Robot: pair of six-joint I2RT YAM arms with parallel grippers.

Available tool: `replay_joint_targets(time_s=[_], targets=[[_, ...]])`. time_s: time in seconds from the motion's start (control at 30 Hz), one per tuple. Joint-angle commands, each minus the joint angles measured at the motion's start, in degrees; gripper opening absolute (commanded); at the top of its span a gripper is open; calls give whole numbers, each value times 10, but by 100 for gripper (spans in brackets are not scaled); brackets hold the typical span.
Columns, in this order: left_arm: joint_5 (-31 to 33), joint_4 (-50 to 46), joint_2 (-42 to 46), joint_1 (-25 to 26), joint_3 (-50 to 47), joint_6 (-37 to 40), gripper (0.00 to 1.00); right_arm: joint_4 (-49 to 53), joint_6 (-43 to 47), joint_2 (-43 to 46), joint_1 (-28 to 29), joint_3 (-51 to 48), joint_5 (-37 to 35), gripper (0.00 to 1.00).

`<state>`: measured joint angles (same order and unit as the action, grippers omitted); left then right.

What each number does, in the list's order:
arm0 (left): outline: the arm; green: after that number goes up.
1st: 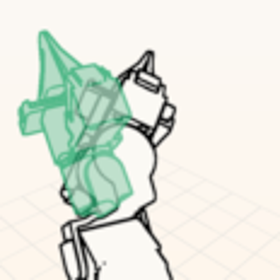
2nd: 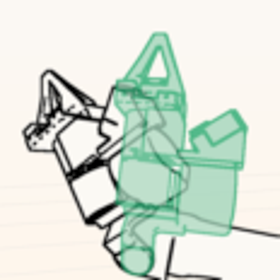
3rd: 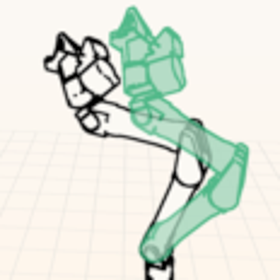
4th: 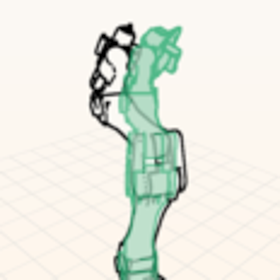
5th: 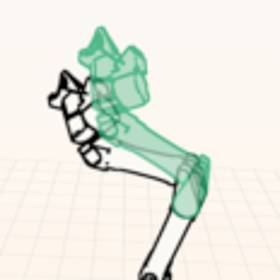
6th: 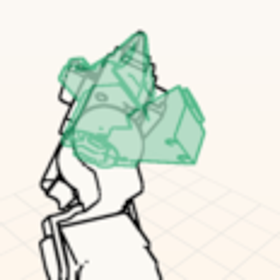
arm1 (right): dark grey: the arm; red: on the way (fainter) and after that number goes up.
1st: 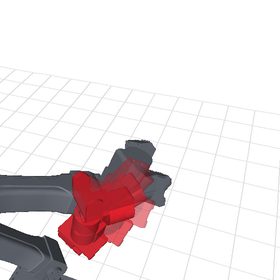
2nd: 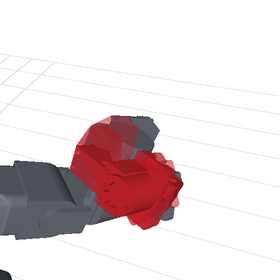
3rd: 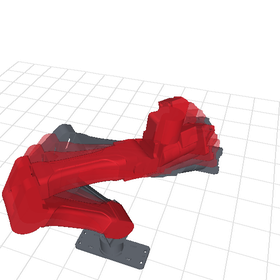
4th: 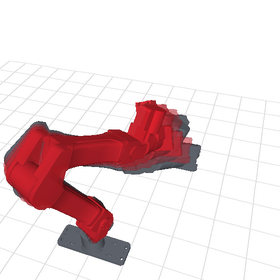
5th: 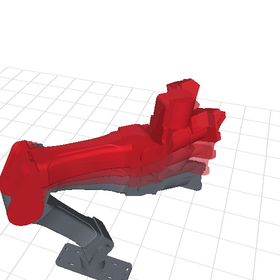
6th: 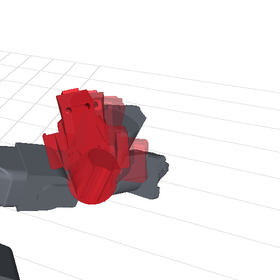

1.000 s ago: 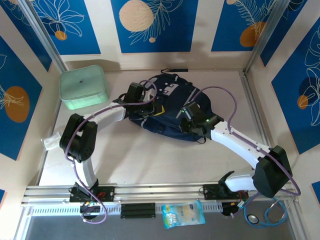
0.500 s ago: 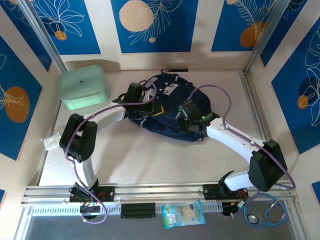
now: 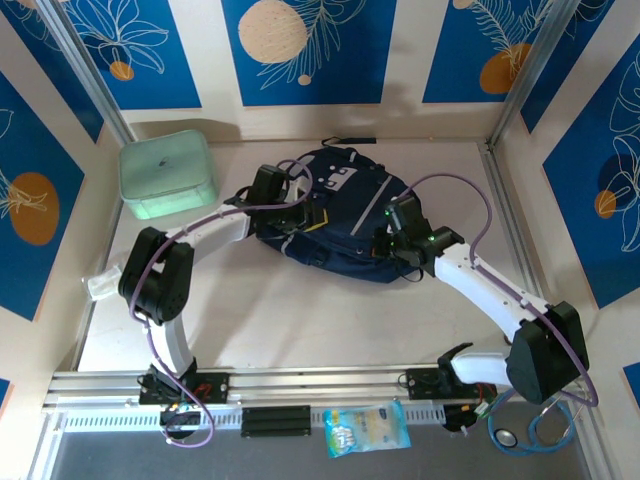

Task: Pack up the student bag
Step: Zip the student bag at the top-center of the table.

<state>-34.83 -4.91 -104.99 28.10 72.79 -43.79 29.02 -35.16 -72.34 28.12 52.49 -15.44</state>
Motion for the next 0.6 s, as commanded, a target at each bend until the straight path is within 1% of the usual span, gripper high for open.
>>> replay_joint_targets(time_s=[0.0, 0.1, 0.23, 0.37, 0.47, 0.57], targets=[[46, 40, 49, -30, -29, -4, 38, -23, 20, -15, 18, 15, 50, 0], [85, 81, 93, -42, -84, -25, 47, -38, 35, -39, 44, 36, 67, 0], [129, 87, 138, -52, -137, -46, 51, -67, 37, -84, 81, 73, 88, 0], [171, 87, 170, -54, -190, -77, 52, -88, 31, -139, 117, 116, 94, 0], [214, 102, 201, -57, -234, -100, 52, -103, 27, -177, 139, 145, 108, 0], [231, 120, 222, -58, -252, -111, 51, -111, 26, -208, 160, 175, 120, 0]])
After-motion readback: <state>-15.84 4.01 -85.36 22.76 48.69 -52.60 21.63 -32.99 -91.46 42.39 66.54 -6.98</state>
